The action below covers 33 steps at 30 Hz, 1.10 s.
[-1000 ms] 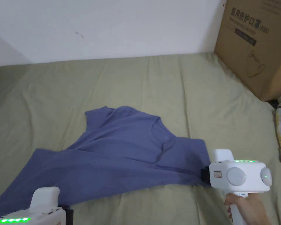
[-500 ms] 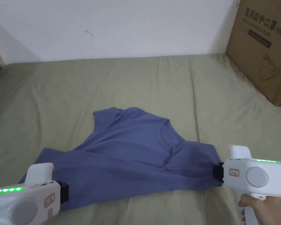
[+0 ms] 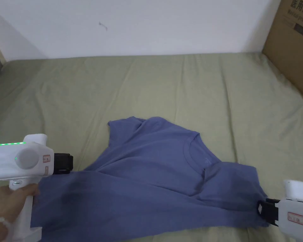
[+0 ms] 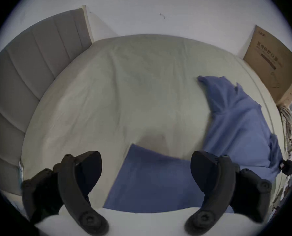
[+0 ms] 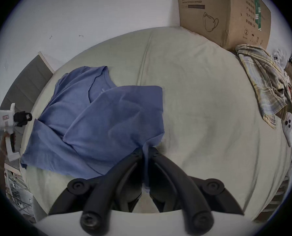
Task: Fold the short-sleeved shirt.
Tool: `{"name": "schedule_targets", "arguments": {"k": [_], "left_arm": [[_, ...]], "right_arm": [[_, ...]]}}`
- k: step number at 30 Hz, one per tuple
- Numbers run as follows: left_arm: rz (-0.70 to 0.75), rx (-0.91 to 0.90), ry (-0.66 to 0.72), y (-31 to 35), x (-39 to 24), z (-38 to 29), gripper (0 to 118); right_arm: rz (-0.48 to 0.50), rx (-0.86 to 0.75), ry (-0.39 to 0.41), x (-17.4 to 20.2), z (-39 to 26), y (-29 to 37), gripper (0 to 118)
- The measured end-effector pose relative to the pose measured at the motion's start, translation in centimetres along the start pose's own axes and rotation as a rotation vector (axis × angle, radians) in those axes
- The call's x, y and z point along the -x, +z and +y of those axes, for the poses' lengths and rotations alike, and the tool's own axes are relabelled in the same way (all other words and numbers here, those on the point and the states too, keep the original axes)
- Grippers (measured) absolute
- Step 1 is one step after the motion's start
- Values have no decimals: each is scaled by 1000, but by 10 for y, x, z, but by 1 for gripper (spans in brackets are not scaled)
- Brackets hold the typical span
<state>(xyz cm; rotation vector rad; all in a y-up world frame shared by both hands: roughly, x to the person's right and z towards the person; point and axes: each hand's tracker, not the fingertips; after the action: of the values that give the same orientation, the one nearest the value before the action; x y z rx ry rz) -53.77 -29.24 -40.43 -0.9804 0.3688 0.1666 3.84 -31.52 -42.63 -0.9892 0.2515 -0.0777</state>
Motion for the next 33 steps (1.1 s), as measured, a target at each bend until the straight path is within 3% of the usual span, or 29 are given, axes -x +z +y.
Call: {"name": "schedule_targets", "arguments": {"k": [2,3,6,9,10,11,22,30,33], "left_arm": [[-20,74,27,-20,4,-3,101],[-34,109,50,-28,6,-6,86],[-21,37,73,-28,4,-22,78],[-2,44,-2,-22,-6,-18,38],[-10,42,-6,-19,-4,-14,7],[-14,40,-8,-17,-4,-13,2],[-9,-97,3,85,9,8,2],[90,-355,12,220,26,67,2],[128,-401,38,258,30,95,2]], "right_arm": [[-7,10,0,1,-1,-5,7],[-7,15,-3,1,-1,-7,7],[-7,25,-13,1,-2,-10,7],[-10,26,-16,2,-2,-9,7],[-9,26,-17,2,-2,-8,7],[-9,25,-20,2,-1,-6,7],[30,-90,-54,16,40,43,7],[71,-298,15,68,134,116,7],[84,-343,3,87,187,143,7]]}}
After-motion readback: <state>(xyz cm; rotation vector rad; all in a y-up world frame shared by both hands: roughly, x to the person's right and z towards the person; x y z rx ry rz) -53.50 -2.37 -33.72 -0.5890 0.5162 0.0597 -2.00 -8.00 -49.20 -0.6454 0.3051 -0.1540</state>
